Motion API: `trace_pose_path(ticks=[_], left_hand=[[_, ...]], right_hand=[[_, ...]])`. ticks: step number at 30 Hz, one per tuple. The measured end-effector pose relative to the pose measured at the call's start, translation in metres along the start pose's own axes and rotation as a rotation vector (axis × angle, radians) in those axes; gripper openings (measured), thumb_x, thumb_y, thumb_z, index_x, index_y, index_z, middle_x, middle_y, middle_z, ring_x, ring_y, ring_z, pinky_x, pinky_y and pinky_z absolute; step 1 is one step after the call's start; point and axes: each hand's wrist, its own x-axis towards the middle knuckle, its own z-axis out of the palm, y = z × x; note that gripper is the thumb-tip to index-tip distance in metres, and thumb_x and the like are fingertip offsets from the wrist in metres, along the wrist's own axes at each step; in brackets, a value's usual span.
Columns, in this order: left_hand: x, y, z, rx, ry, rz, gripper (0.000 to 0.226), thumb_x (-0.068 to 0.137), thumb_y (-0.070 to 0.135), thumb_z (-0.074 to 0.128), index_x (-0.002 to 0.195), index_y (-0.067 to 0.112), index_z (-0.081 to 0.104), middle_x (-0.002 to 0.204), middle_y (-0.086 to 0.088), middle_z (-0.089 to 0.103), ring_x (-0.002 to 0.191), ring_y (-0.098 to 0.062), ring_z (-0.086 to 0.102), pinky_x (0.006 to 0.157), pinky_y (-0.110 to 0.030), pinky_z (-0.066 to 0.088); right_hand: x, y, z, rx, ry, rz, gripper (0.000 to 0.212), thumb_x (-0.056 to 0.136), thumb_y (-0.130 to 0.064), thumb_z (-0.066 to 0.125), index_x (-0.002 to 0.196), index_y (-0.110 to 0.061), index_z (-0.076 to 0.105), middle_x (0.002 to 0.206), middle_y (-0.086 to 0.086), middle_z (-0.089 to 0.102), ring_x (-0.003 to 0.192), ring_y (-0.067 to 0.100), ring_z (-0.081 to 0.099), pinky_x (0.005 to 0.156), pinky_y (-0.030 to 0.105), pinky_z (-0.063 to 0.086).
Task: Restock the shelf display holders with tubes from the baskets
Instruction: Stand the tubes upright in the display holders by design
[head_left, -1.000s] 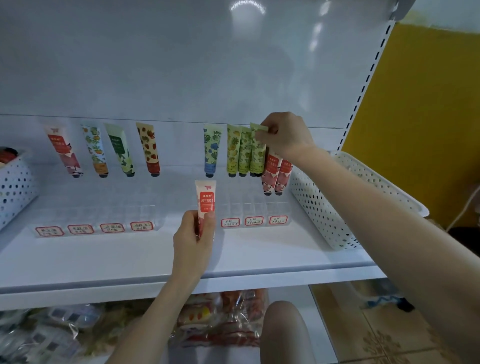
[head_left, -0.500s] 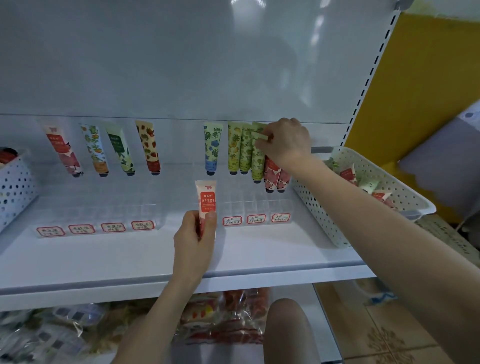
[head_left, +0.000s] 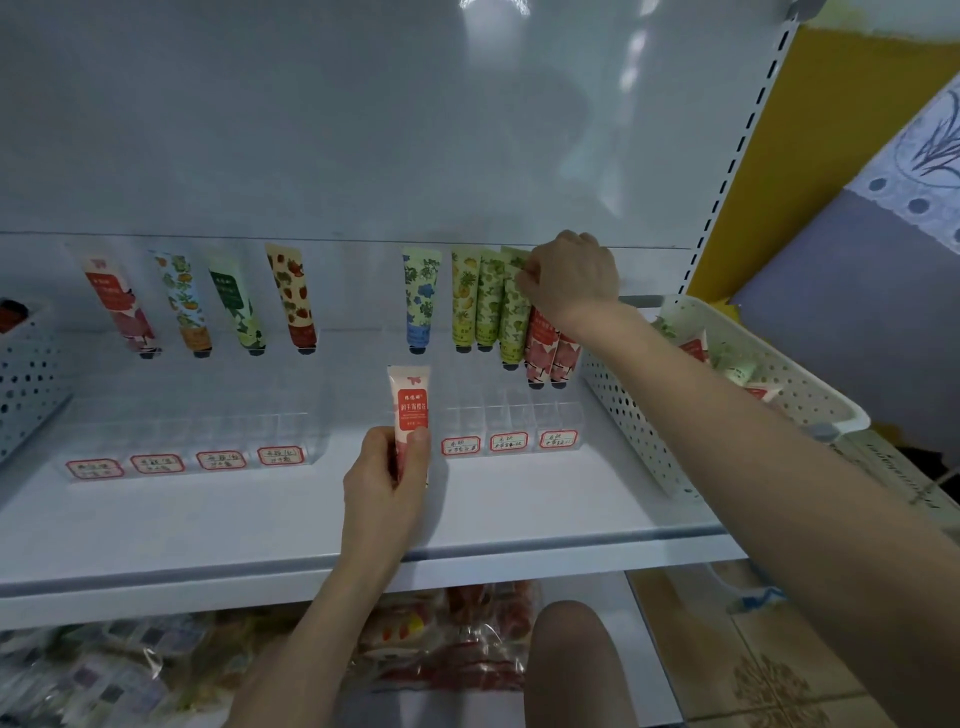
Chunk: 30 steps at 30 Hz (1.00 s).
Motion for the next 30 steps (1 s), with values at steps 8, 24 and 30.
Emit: trace_pose_path(ticks=[8,24,30], left_hand=[[0.001,-0.002,0.000,0.006,0.000,0.007,0.019,0.090,0.040,0.046,0.080,0.024,0.047,0.077,-0.007,0.058,0.068,-0.020,0.054,0.062,-0.030,0.047],[0.002,-0.002,0.002,-0.029,-0.003,-0.012,0.018,0.089,0.040,0.046,0.080,0.024,0.047,0.076,-0.006,0.059,0.065,-0.017,0.053,0.062,-0.029,0.049],[0.002,-0.001,0.001,-0.029,0.002,-0.011,0.023,0.089,0.042,0.045,0.081,0.021,0.048,0.078,-0.011,0.060,0.066,-0.020,0.054,0.064,-0.036,0.050]], right_hand=[[0.000,0.012,0.001,0.001,-0.006,0.054,0.030,0.097,-0.028,0.043,0.107,-0.011,0.066,0.110,0.011,0.056,0.109,0.028,0.048,0.085,0.033,0.037],[0.000,0.005,0.009,0.076,0.050,0.003,0.025,0.094,-0.023,0.046,0.087,-0.007,0.065,0.086,0.008,0.046,0.099,0.028,0.050,0.075,0.030,0.032],[0.001,0.005,0.009,0.066,0.049,-0.003,0.027,0.094,-0.025,0.046,0.093,-0.009,0.067,0.093,0.009,0.054,0.100,0.028,0.050,0.076,0.030,0.033]])
